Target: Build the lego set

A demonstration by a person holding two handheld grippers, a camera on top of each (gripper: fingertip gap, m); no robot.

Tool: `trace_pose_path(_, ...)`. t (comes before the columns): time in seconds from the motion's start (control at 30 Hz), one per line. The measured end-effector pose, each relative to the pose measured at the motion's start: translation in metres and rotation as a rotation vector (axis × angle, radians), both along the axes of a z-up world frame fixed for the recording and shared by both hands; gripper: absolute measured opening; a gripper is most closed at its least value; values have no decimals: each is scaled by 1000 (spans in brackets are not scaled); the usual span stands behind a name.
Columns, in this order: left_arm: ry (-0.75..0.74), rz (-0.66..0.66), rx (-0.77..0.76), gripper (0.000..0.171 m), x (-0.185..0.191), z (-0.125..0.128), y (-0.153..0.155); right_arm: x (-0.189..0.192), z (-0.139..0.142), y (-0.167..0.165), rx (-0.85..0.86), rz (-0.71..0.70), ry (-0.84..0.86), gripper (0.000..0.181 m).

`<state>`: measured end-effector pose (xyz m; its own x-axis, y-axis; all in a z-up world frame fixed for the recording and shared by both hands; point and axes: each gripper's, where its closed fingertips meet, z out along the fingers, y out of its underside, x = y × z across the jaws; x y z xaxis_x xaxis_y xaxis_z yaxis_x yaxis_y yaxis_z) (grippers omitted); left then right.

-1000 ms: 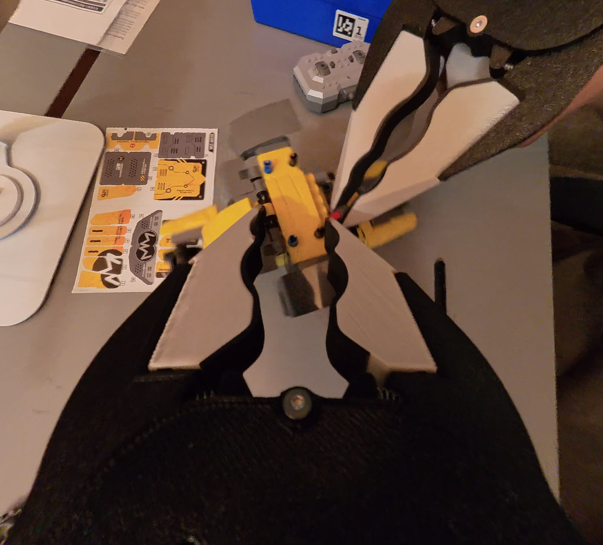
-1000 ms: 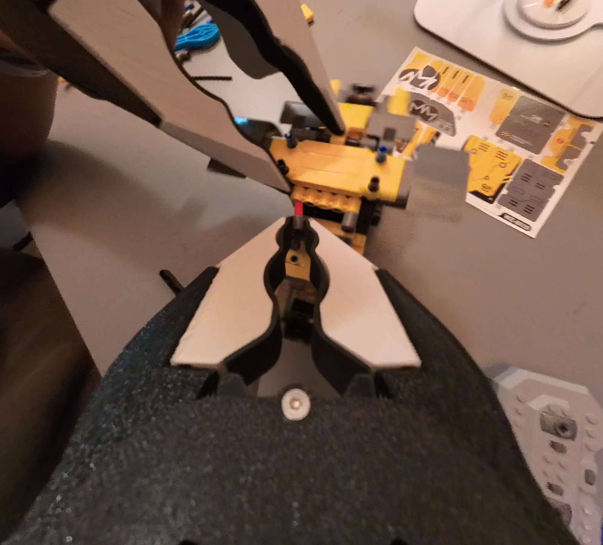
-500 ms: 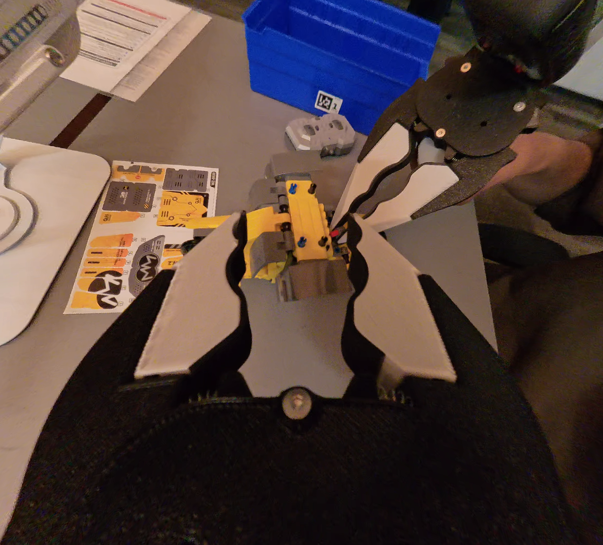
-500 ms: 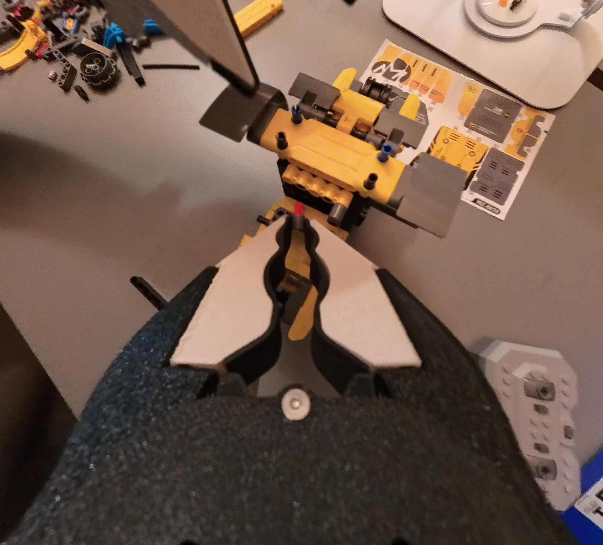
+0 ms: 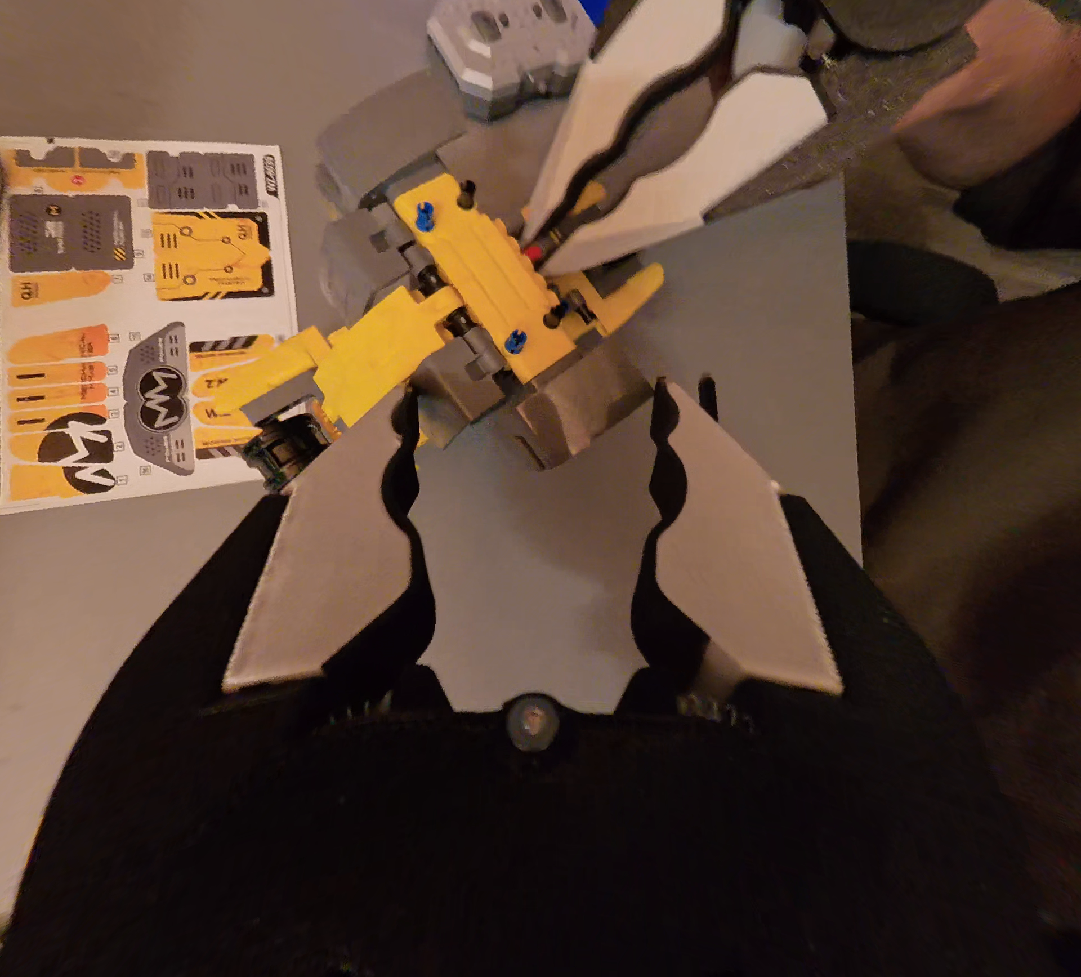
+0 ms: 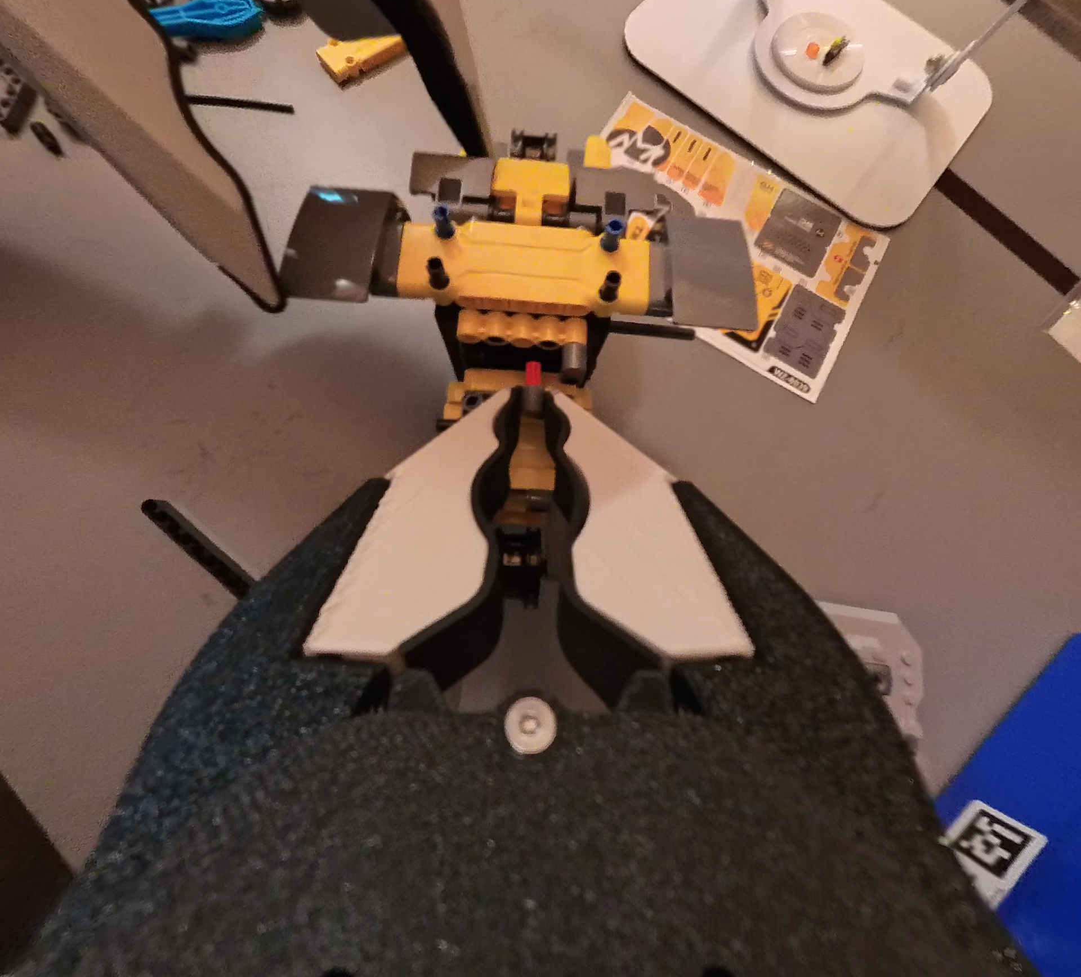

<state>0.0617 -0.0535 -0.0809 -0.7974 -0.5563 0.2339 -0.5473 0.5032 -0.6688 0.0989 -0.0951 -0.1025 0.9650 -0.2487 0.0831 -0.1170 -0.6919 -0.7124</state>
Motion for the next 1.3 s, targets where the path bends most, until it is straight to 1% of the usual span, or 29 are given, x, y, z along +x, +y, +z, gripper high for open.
trace_pose_path(0.07, 0, -32, 18, 69, -6, 0, 3, 3, 0, 0, -7, -3, -23, 7)
trace_pose_path(0.13, -4, -58, 17, 70, -9, 2, 3, 3, 0, 1, 2, 2, -13, 6)
trace_pose_path(0.17, -26, -67, 14, 76, -8, 3, 2, 3, -1, 1, 8, 3, -11, 7)
trace_pose_path(0.2, -82, -62, 10, 89, -3, 7, 2, 4, -1, 0, 14, 4, -12, 7)
trace_pose_path(0.3, -251, -44, -51, 106, 14, 25, -2, 1, 0, -2, 37, 7, 8, 6)
trace_pose_path(0.37, -315, -58, -123, 109, 17, 35, -7, -2, 1, -4, 58, 16, 24, 7)
trace_pose_path(0.4, -331, -75, -140, 109, 17, 36, -9, -4, 2, -4, 68, 19, 26, 7)
trace_pose_path(0.5, -311, -136, -143, 111, 10, 28, -14, -10, 8, -6, 96, 31, 21, 6)
trace_pose_path(0.57, -321, -170, -107, 110, 6, 21, -18, -14, 12, -5, 115, 42, 18, 6)
trace_pose_path(0.7, -465, -186, 129, 102, 15, 1, -14, -21, 18, 0, 153, 66, 22, 6)
trace_pose_path(0.8, -520, -188, 232, 90, 20, -10, -13, -19, 17, 4, 159, 68, 15, 6)
trace_pose_path(0.83, -522, -192, 254, 84, 21, -14, -14, -19, 16, 5, 159, 67, 17, 6)
trace_pose_path(0.93, -590, -164, 291, 68, 29, -14, -12, -17, 12, 6, 161, 55, 33, 6)
trace_pose_path(1.07, -633, -155, 319, 63, 33, -15, -12, -16, 12, 6, 185, 49, 60, 6)
trace_pose_path(1.13, -687, -144, 374, 55, 37, -15, -10, -17, 11, 6, 195, 47, 95, 6)
trace_pose_path(1.23, -720, -149, 431, 58, 38, -17, -10, -16, 11, 4, 188, 39, 115, 6)
trace_pose_path(1.3, -726, -147, 443, 58, 38, -18, -11, -14, 9, 1, 150, 26, 96, 6)
